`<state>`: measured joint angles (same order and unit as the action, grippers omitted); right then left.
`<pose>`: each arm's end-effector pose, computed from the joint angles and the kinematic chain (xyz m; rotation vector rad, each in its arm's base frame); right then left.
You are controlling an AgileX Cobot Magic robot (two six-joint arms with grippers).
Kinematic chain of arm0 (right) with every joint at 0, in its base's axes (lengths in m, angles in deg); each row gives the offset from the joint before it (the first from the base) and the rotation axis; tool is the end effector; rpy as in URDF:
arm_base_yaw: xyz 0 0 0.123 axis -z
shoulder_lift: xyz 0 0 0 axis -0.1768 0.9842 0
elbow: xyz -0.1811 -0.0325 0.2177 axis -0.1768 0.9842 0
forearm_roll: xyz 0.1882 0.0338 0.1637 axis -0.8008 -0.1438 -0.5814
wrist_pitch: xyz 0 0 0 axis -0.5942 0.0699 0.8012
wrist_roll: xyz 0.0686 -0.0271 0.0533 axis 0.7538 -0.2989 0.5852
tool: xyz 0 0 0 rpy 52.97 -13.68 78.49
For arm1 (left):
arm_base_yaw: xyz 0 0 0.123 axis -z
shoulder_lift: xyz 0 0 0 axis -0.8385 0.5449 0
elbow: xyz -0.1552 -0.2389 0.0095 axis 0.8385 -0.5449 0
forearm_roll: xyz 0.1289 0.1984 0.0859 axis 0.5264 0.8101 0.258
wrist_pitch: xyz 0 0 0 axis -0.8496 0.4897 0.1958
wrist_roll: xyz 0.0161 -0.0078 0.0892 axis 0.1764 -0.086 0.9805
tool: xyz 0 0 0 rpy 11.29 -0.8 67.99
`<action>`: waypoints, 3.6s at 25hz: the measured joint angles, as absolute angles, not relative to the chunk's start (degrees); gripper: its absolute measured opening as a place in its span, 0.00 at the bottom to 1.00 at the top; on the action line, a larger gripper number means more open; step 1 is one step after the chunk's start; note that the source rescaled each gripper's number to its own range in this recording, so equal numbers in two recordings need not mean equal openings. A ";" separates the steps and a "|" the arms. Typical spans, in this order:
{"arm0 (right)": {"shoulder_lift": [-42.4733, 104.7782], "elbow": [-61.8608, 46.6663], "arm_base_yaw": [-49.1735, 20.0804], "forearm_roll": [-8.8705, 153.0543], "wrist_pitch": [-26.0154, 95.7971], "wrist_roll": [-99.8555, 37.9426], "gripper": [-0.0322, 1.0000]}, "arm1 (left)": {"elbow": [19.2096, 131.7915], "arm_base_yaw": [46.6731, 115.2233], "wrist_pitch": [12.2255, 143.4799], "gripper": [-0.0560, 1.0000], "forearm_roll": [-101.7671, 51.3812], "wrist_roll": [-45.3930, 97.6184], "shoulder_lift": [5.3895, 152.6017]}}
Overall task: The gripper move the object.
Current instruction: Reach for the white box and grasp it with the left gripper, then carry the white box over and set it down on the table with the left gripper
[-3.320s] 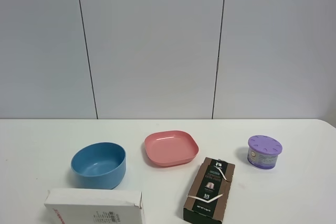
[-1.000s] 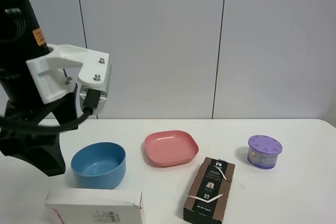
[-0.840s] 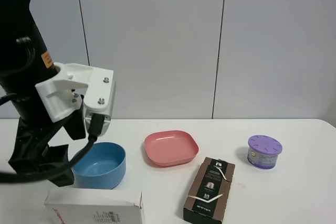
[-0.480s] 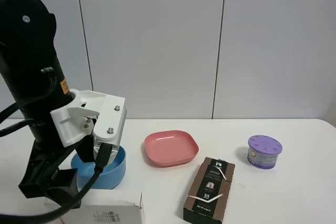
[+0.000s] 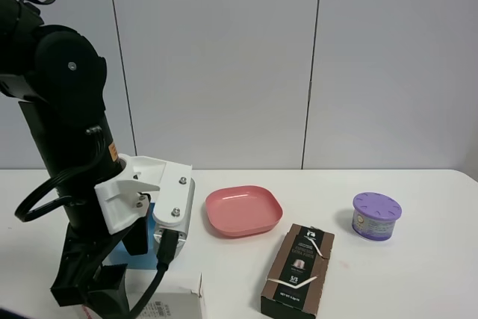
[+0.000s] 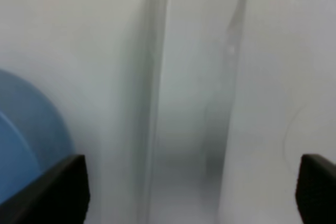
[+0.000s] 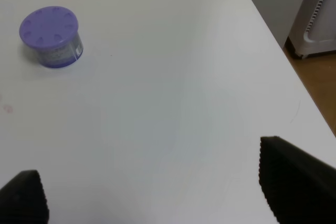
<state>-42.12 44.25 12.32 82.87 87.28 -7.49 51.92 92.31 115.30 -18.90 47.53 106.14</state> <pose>-0.0053 -0.0038 0.2746 0.0521 2.0611 -0.0769 0.2497 -0.1863 0.1629 2.0167 2.1709 -0.0900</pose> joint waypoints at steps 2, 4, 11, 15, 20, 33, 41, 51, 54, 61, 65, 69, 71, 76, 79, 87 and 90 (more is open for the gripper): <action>-42.12 44.25 12.32 82.87 87.28 -7.49 1.00 | 51.92 92.31 114.65 0.94 -19.15 47.53 106.63; -42.12 44.25 12.32 82.87 87.28 -7.49 1.00 | 51.92 92.31 113.97 0.94 -19.34 47.53 107.21; -42.12 44.25 12.32 82.87 87.28 -7.49 1.00 | 51.92 92.31 112.88 0.93 -20.03 47.53 109.84; -42.12 44.25 12.32 82.87 87.28 -7.49 1.00 | 51.92 92.31 111.72 0.93 -20.41 47.53 110.40; -42.12 44.25 12.32 82.87 87.28 -7.49 1.00 | 51.92 92.31 109.74 0.92 -20.91 47.53 111.20; -42.12 44.25 12.32 82.87 87.28 -7.49 1.00 | 51.92 92.31 106.23 0.57 -22.40 47.65 113.39; -42.12 44.25 12.32 82.87 87.28 -7.49 1.00 | 51.92 92.31 106.56 0.05 -22.46 47.09 113.39; -42.12 44.25 12.32 82.87 87.28 -7.49 1.00 | 63.57 92.31 126.03 0.05 -22.41 36.50 106.90; -42.12 44.25 12.32 82.87 87.28 -7.49 1.00 | 72.28 92.31 132.86 0.05 -21.82 35.71 104.87; -42.12 44.25 12.32 82.87 87.28 -7.49 1.00 | 97.59 89.38 138.72 0.05 -17.38 36.87 108.06; -42.12 44.25 12.32 82.87 87.28 -7.49 1.00 | 115.03 88.82 142.87 0.05 -16.47 37.77 115.98; -42.12 44.25 12.32 82.87 87.28 -7.49 1.00 | 130.45 88.88 143.18 0.05 -16.43 37.82 124.72; -42.12 44.25 12.32 82.87 87.28 -7.49 1.00 | 134.21 89.08 142.86 0.05 -16.43 38.41 127.44; -42.12 44.25 12.32 82.87 87.28 -7.49 1.00 | 136.11 89.35 137.11 0.05 -15.49 51.25 131.19; -42.12 44.25 12.32 82.87 87.28 -7.49 1.00 | 136.36 89.35 135.58 0.05 -15.15 59.69 133.84; -42.12 44.25 12.32 82.87 87.28 -7.49 1.00 | 136.36 86.20 128.38 0.05 -19.50 64.10 143.67; -42.12 44.25 12.32 82.87 87.28 -7.49 1.00 | 136.36 84.71 127.76 0.05 -21.09 65.89 146.69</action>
